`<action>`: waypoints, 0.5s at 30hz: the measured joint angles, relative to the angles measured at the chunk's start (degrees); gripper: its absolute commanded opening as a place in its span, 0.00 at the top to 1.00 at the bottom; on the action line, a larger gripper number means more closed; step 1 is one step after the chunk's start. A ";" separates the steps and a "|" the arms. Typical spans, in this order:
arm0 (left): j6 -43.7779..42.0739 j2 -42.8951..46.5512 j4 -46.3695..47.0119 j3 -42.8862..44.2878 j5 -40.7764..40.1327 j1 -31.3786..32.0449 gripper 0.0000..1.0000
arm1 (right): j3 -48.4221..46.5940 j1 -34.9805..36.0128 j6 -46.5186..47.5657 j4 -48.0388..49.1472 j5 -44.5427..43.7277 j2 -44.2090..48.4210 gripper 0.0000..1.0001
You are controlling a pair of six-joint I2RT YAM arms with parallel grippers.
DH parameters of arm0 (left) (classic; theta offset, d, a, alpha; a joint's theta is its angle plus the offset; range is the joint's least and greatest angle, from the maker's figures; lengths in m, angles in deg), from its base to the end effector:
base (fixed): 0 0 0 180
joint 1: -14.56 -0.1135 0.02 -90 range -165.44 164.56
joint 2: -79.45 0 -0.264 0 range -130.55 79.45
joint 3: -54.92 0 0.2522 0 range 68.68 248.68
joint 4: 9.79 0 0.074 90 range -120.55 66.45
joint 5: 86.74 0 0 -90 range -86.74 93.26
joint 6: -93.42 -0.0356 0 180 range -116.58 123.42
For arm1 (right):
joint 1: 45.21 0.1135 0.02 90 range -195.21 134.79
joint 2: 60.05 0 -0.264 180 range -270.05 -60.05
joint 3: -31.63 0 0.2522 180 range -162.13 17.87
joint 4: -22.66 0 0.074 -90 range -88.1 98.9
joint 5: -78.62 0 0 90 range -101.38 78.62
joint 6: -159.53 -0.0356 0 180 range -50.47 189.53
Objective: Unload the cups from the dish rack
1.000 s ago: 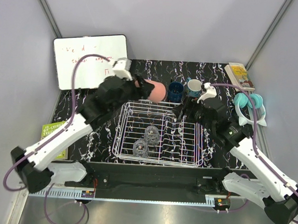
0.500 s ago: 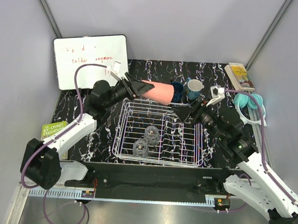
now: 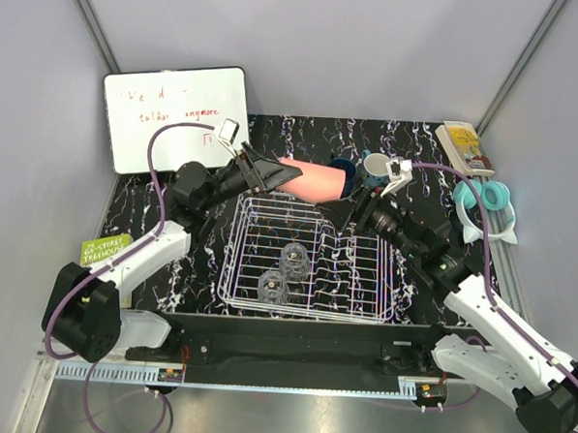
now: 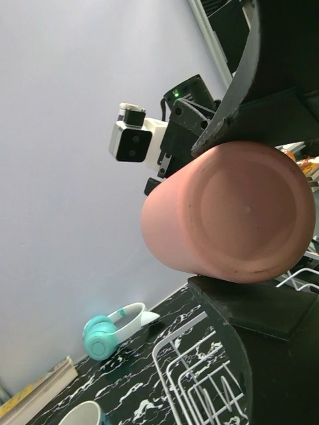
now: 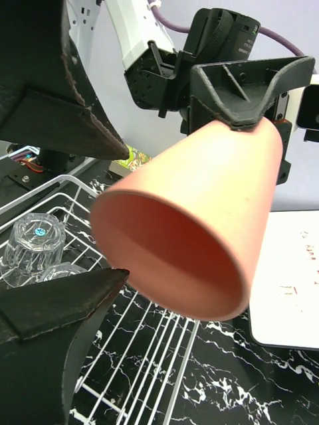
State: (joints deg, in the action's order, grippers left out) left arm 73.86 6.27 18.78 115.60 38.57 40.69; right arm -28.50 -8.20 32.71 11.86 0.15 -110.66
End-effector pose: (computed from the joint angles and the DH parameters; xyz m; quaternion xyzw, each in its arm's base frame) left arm 0.2503 -0.1457 0.3401 0.0083 0.6221 -0.6897 0.3705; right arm 0.1634 0.1321 0.3568 -0.0714 0.7112 0.4752 0.5130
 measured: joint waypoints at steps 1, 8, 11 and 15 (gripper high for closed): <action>0.17 0.02 0.24 -0.39 0.33 0.00 1.00 | -0.02 0.00 -0.09 0.74 0.26 -0.74 0.26; 0.72 0.46 1.18 -2.14 1.44 0.09 1.00 | -0.26 0.00 -0.15 2.86 1.46 -3.10 0.30; 1.11 0.46 1.55 -2.51 1.49 0.44 1.00 | -1.07 0.00 -0.42 4.48 2.64 -4.68 0.40; 1.16 0.15 1.53 -2.54 1.25 1.29 1.00 | -1.88 0.17 -1.88 7.98 6.01 -7.54 0.58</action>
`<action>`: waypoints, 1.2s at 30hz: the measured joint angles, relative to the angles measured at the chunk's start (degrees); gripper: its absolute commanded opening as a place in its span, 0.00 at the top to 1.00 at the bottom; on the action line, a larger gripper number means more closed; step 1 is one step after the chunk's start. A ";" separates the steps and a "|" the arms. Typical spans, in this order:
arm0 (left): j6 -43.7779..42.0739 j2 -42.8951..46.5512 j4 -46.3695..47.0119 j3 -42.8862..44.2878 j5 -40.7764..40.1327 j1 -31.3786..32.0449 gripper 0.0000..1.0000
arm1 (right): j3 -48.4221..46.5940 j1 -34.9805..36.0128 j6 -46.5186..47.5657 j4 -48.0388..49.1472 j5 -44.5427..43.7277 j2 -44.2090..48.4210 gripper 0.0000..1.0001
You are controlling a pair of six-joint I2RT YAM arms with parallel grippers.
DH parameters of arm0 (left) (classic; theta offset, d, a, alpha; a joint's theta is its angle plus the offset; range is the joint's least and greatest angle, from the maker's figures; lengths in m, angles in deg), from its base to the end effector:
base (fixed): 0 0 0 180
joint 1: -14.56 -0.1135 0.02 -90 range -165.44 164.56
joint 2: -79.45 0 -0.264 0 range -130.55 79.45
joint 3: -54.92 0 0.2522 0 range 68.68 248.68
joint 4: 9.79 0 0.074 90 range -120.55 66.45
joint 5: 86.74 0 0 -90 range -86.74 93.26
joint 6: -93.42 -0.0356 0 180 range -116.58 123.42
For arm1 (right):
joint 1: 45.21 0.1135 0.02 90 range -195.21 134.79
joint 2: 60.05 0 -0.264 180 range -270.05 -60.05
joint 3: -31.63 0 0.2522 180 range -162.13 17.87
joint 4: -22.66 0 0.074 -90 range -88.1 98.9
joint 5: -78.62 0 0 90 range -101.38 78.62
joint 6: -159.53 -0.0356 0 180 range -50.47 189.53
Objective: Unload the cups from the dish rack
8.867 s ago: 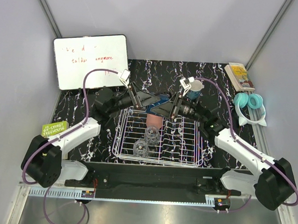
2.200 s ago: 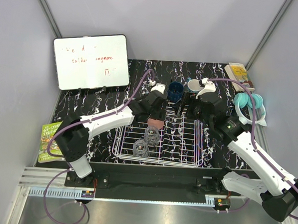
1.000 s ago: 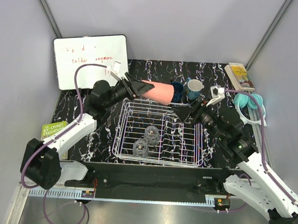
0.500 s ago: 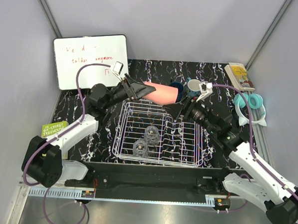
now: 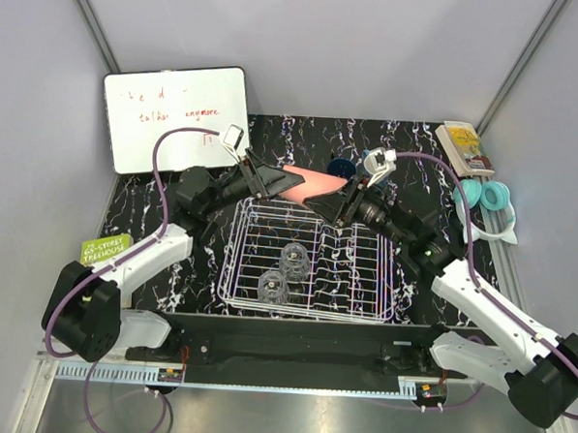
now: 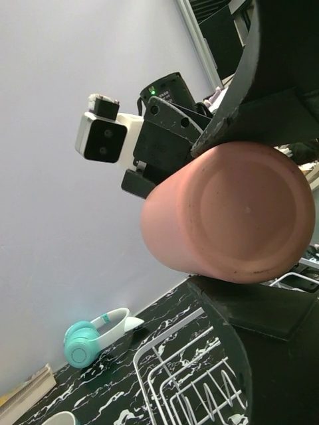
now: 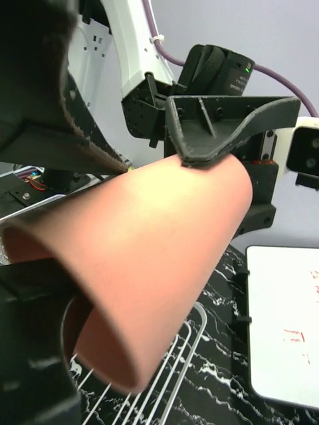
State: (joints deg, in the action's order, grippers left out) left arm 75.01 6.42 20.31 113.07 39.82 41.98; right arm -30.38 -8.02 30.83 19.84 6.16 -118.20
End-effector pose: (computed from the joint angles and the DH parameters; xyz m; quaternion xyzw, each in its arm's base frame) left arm 0.2438 -0.1504 0.3282 0.0141 0.6280 -0.6974 0.3451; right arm 0.1849 0.1538 0.3567 -0.0997 0.6938 0.5178 0.4904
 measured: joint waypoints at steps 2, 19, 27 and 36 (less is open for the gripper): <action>0.07 -0.31 -0.02 0.00 -0.26 0.42 1.00 | -0.11 0.11 -0.96 1.42 1.42 -1.16 0.68; -5.20 -0.57 -10.45 3.69 0.68 0.81 0.04 | -0.26 0.24 -2.62 0.50 2.21 0.87 1.00; -18.38 3.74 -29.99 12.70 -2.27 -4.59 0.01 | -2.32 0.20 1.27 -10.45 -5.66 3.65 1.00; -26.91 15.15 -48.68 12.04 -18.84 -5.75 0.03 | -29.94 -0.13 9.11 -32.79 -24.81 -15.89 1.00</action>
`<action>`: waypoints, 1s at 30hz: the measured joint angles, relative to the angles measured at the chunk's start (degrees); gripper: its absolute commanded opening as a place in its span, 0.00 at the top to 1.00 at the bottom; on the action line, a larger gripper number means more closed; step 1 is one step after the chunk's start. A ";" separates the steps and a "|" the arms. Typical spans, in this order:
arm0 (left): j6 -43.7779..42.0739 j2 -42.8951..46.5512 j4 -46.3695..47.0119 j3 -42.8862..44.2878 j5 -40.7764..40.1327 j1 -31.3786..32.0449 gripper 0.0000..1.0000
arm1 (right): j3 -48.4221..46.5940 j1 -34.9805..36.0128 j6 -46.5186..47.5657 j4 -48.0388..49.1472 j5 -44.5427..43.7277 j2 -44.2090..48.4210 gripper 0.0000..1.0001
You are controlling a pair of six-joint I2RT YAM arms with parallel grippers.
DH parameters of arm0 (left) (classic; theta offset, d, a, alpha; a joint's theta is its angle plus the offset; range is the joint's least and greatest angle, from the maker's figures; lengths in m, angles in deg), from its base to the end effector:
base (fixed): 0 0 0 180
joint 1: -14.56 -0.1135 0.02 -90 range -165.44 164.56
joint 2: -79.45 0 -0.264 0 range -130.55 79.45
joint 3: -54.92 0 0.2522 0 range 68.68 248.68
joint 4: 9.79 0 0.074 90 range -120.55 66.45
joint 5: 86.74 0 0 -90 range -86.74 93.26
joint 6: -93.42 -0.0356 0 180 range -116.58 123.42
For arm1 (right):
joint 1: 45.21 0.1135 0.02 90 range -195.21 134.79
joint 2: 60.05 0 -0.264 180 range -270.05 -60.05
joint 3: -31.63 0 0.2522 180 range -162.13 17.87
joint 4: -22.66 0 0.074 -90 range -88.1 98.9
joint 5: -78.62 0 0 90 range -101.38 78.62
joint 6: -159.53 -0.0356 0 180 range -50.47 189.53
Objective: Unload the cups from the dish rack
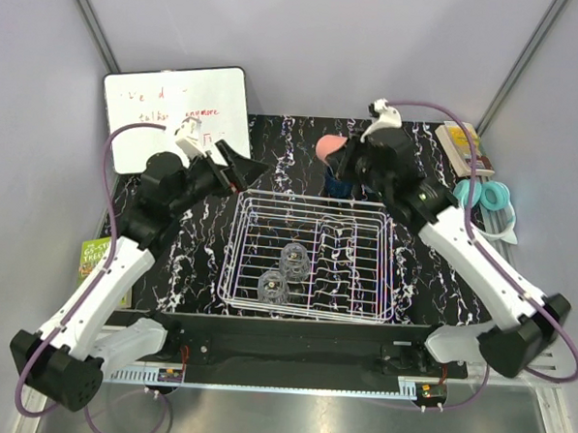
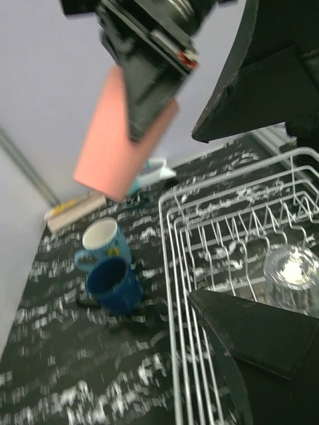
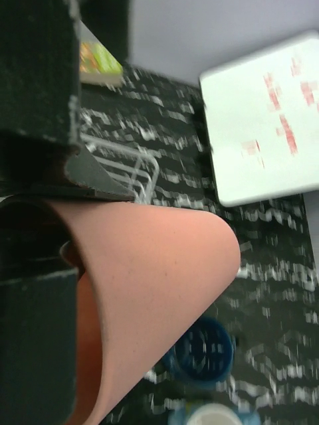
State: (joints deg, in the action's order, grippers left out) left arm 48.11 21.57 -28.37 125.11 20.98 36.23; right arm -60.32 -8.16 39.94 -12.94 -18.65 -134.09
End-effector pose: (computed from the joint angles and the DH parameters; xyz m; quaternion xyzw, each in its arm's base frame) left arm 0.2128 -0.0962 0.3791 -0.0461 0.7415 -0.4569 0.4891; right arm 0.2354 0.1721 0.4117 -0.0151 0.8065 0.2807 0.5201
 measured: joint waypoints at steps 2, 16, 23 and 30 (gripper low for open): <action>-1.22 1.79 -3.43 -0.76 -2.97 0.00 0.03 | -5.97 -1.22 1.09 -4.85 -4.02 -4.85 1.00; -2.51 2.99 -14.14 -7.37 -9.01 0.00 0.06 | -32.48 -17.99 -1.84 -27.54 -8.37 -29.77 1.00; -2.03 1.57 -15.17 -9.88 -8.02 0.00 0.06 | -71.89 -17.99 -2.03 -43.45 -8.22 -49.88 1.00; -1.27 1.51 -14.82 -10.86 -6.60 0.00 0.06 | -71.93 -19.98 -3.93 -52.06 -7.67 -53.09 1.00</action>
State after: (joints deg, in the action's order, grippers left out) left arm 46.84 23.07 -43.19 114.25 14.38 36.23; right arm -132.25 -28.13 36.01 -65.01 -26.32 -187.18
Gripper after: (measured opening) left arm 0.946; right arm 0.194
